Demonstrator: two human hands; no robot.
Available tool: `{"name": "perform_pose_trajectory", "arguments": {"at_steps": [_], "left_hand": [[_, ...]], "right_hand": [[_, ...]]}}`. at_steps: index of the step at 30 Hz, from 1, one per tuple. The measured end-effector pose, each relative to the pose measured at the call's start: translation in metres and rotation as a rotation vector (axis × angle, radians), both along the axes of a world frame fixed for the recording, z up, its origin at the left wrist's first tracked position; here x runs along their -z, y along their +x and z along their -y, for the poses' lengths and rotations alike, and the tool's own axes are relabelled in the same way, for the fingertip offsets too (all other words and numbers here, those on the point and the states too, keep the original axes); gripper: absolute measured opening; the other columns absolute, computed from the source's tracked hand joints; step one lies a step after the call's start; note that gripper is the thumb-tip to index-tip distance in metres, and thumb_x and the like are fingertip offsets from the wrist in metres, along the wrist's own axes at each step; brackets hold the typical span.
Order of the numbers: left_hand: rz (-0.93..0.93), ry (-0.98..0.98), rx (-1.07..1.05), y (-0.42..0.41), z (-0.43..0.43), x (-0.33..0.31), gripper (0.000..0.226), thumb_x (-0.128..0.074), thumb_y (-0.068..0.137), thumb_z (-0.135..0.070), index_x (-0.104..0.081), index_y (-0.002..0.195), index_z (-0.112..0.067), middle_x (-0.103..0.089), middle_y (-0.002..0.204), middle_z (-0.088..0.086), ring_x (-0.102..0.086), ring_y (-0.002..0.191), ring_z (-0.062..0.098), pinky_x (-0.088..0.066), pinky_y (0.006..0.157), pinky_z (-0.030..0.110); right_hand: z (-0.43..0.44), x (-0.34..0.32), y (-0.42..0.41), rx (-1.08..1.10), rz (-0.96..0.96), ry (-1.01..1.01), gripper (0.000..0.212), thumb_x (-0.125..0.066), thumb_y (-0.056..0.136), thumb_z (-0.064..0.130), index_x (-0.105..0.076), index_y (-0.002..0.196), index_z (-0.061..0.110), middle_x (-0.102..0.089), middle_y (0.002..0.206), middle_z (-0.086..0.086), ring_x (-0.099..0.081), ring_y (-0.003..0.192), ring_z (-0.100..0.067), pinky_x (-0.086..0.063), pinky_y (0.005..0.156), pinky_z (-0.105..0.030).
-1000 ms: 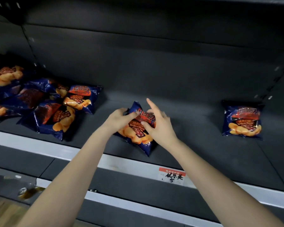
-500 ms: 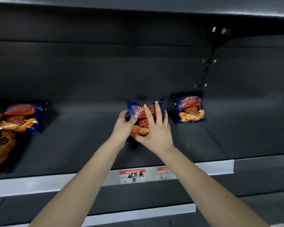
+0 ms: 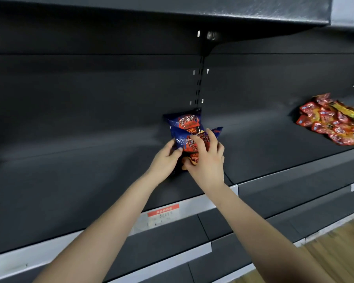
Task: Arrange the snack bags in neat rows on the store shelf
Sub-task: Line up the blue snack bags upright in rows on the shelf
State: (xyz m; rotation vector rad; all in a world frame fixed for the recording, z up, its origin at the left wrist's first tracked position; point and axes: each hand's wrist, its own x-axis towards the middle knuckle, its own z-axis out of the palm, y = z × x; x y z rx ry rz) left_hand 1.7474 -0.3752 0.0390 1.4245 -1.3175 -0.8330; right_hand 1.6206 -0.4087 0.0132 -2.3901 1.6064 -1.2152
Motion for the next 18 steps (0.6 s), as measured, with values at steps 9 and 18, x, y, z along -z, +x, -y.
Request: {"name": "perform_pose_trajectory", "arguments": {"at_steps": [9, 18], "left_hand": [[0.737, 0.168, -0.23, 0.003, 0.021, 0.013, 0.056, -0.032, 0.099, -0.032, -0.015, 0.148, -0.013, -0.014, 0.157, 0.01, -0.014, 0.142, 0.034, -0.011, 0.116, 0.045], [1.016, 0.329, -0.189, 0.014, 0.021, 0.04, 0.051, -0.021, 0.099, -0.042, -0.017, 0.148, -0.027, -0.01, 0.158, 0.0, -0.005, 0.144, 0.036, 0.0, 0.113, 0.058]], "right_hand": [[0.024, 0.007, -0.009, -0.026, -0.05, 0.006, 0.062, -0.073, 0.071, 0.027, -0.044, 0.125, 0.029, -0.032, 0.147, -0.01, -0.039, 0.121, -0.042, -0.044, 0.086, -0.054], [0.055, 0.007, 0.002, -0.029, -0.183, 0.118, 0.066, -0.062, 0.076, 0.031, -0.037, 0.137, 0.025, -0.018, 0.154, -0.011, -0.025, 0.132, -0.043, -0.029, 0.103, -0.058]]}}
